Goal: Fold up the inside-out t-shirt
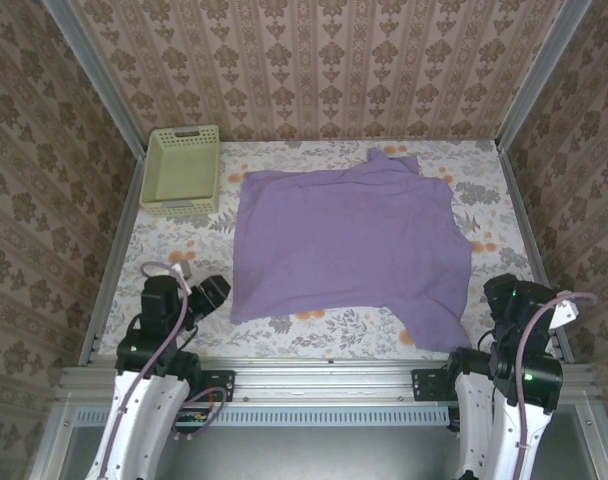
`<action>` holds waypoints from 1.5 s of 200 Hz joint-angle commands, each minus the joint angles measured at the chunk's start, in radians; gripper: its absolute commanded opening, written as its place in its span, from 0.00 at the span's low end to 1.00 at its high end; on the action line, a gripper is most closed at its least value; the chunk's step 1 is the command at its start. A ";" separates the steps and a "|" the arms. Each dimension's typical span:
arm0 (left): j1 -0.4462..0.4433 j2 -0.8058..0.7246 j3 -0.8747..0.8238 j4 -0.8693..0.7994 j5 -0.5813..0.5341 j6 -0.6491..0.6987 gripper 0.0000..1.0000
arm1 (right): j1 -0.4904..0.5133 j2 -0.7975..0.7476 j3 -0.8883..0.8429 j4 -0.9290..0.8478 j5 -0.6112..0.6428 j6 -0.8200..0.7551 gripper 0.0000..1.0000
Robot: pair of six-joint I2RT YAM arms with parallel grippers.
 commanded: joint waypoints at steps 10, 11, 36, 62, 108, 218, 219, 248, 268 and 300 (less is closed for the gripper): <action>-0.015 0.163 0.134 0.125 -0.017 0.056 0.61 | -0.004 0.099 0.052 0.214 -0.159 -0.104 0.88; -0.017 0.174 0.135 0.131 -0.012 0.056 0.61 | -0.003 0.106 0.054 0.222 -0.174 -0.108 0.88; -0.146 0.472 0.229 0.263 -0.038 0.100 0.65 | 0.033 0.331 0.080 0.338 -0.403 -0.171 0.96; -0.302 0.796 0.388 0.309 -0.161 0.176 0.72 | 0.277 0.563 0.124 0.410 -0.255 -0.242 0.98; -0.301 1.251 0.601 0.421 -0.120 0.184 0.73 | 0.480 1.025 0.280 0.570 -0.291 -0.329 1.00; -0.311 1.501 0.577 0.474 -0.071 0.136 0.77 | 0.435 1.627 0.429 0.601 -0.247 -0.253 1.00; -0.312 1.499 0.574 0.475 -0.071 0.136 0.77 | 0.432 1.625 0.423 0.603 -0.246 -0.249 1.00; -0.379 1.427 0.500 0.501 -0.055 0.093 0.77 | 0.353 1.542 0.209 0.735 -0.294 -0.164 1.00; -0.436 1.401 0.488 0.503 -0.038 0.055 0.76 | 0.325 1.486 0.145 0.766 -0.312 -0.148 1.00; -0.390 1.382 0.635 0.345 -0.153 0.116 0.76 | 0.321 1.432 0.170 0.743 -0.315 -0.175 1.00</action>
